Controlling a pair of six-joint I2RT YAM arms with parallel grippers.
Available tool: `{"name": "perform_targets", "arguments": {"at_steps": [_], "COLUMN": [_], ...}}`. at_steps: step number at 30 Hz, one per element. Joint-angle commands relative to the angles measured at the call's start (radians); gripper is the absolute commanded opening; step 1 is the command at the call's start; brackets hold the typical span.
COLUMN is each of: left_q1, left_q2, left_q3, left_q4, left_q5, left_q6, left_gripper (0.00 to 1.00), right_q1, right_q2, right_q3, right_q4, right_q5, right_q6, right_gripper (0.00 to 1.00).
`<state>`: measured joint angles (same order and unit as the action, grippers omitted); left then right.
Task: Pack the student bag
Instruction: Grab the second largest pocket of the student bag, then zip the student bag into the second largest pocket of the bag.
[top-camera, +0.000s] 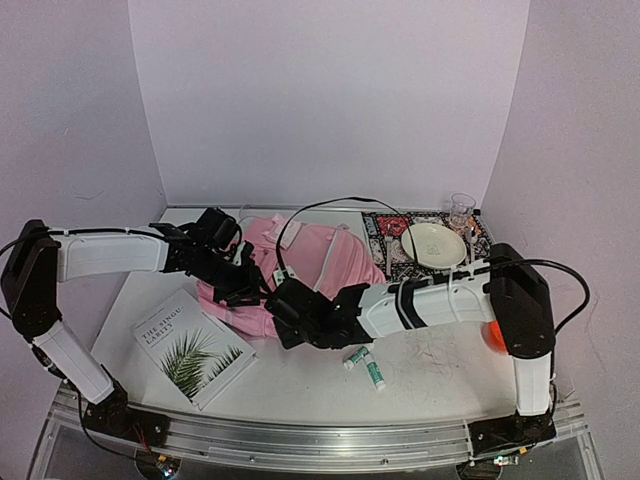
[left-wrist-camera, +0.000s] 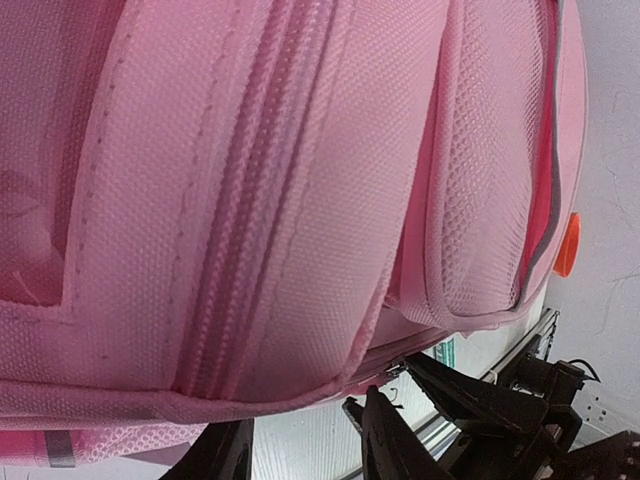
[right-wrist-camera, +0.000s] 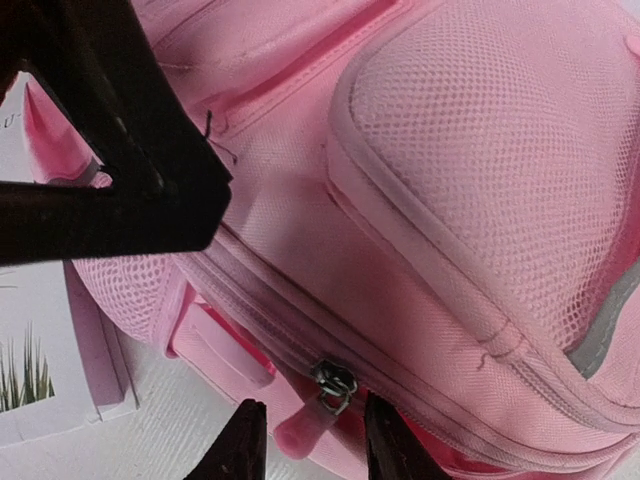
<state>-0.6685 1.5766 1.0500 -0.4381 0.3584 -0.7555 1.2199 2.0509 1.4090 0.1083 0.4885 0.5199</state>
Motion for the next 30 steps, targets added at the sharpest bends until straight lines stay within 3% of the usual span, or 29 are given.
{"name": "perform_targets", "arguments": {"at_steps": [1, 5, 14, 18, 30], "left_q1": [0.002, 0.001, 0.003, 0.008, 0.051], "left_q2": [0.009, 0.01, 0.021, 0.04, 0.082], "left_q3": [0.011, 0.012, 0.002, -0.006, -0.043], "left_q4": [-0.007, -0.007, -0.015, -0.025, -0.043], "left_q5": [-0.027, -0.036, -0.113, -0.16, -0.267], "left_q6": [0.017, 0.023, 0.058, 0.076, 0.109], "left_gripper": [0.39, 0.39, 0.39, 0.39, 0.38], "right_q1": [0.016, 0.017, 0.017, 0.017, 0.008], "right_q2": [0.046, 0.068, 0.009, -0.041, -0.158], "right_q3": [0.08, 0.102, 0.049, 0.008, -0.115], "right_q4": [-0.048, -0.102, -0.202, -0.202, -0.174], "right_q5": [0.05, 0.115, 0.18, 0.155, 0.039], "right_q6": [0.027, 0.079, 0.125, 0.108, 0.043], "right_gripper": [0.39, 0.39, 0.17, 0.0, 0.0]}}
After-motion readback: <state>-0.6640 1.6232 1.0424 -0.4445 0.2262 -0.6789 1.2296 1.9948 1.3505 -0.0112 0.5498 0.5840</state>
